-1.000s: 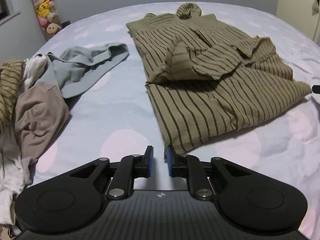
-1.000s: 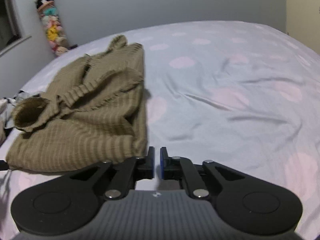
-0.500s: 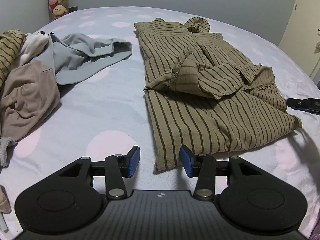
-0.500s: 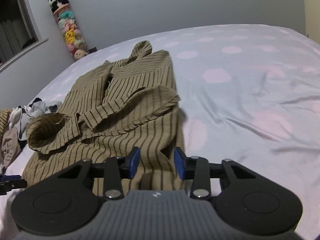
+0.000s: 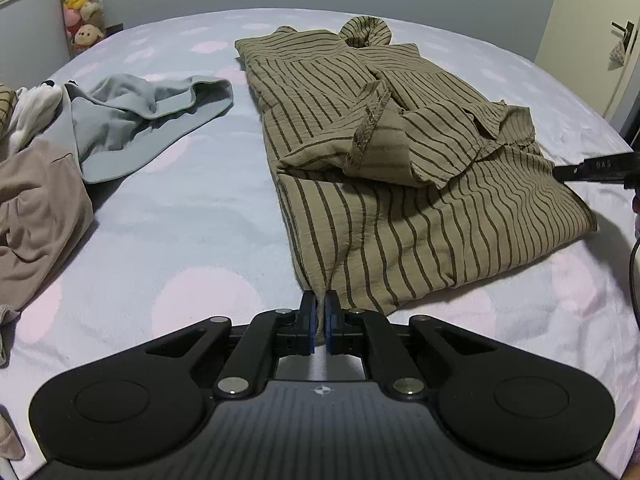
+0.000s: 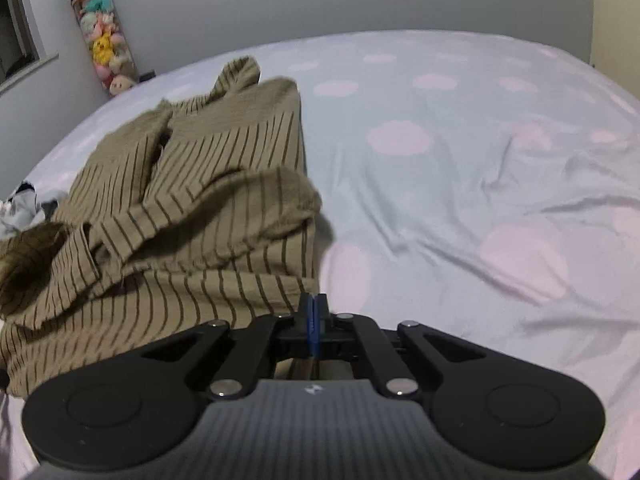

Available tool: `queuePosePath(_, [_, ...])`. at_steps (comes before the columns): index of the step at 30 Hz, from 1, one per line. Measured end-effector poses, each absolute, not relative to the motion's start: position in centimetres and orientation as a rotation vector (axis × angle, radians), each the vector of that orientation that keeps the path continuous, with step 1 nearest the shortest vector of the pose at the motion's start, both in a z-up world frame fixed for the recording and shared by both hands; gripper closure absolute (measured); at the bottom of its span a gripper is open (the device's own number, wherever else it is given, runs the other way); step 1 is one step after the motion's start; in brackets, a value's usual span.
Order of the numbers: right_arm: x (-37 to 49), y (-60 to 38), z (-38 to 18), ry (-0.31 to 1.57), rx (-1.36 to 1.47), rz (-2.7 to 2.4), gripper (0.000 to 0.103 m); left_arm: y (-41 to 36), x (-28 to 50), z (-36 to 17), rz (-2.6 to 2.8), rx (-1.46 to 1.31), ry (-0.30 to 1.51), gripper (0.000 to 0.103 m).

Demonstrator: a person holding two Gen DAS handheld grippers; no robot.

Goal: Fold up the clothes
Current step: 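Pinch the folded shirt edge with the right gripper and lift it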

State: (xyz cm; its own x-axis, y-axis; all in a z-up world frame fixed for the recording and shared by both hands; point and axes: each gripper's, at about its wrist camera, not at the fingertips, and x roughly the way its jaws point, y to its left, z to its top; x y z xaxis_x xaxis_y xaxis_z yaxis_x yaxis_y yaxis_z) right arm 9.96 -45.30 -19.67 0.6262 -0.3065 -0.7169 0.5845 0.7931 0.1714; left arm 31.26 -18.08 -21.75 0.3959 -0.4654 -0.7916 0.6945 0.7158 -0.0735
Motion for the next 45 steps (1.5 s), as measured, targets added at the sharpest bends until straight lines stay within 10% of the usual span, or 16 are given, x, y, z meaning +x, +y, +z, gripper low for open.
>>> queuePosePath(6, [7.0,-43.3,-17.5,0.707,0.308,-0.511,0.088,-17.8,30.2,-20.1,-0.721,0.323,0.832,0.093])
queuePosePath(16, [5.9,-35.8,-17.1,0.803,-0.165,-0.312,0.063,-21.2,24.1,-20.0,-0.827,0.797,0.576,0.054])
queuePosePath(29, [7.3,-32.1,-22.8,0.864,-0.565,-0.360,0.050,-24.7,21.3,-25.5,-0.716,1.142,0.340,0.054])
queuePosePath(36, [8.5,-32.1,-24.3,0.802,-0.670,-0.403,0.056,-25.5,22.0,-26.2,-0.675,1.151,0.271,0.057])
queuePosePath(39, [9.1,-32.2,-25.0,0.809,-0.718,-0.405,0.092,-25.5,22.1,-26.1,-0.676,1.154,0.265,0.073])
queuePosePath(45, [9.7,-33.1,-23.7,0.813,-0.690,-0.399,0.099,-25.7,22.0,-25.3,-0.744,1.191,0.294,0.098])
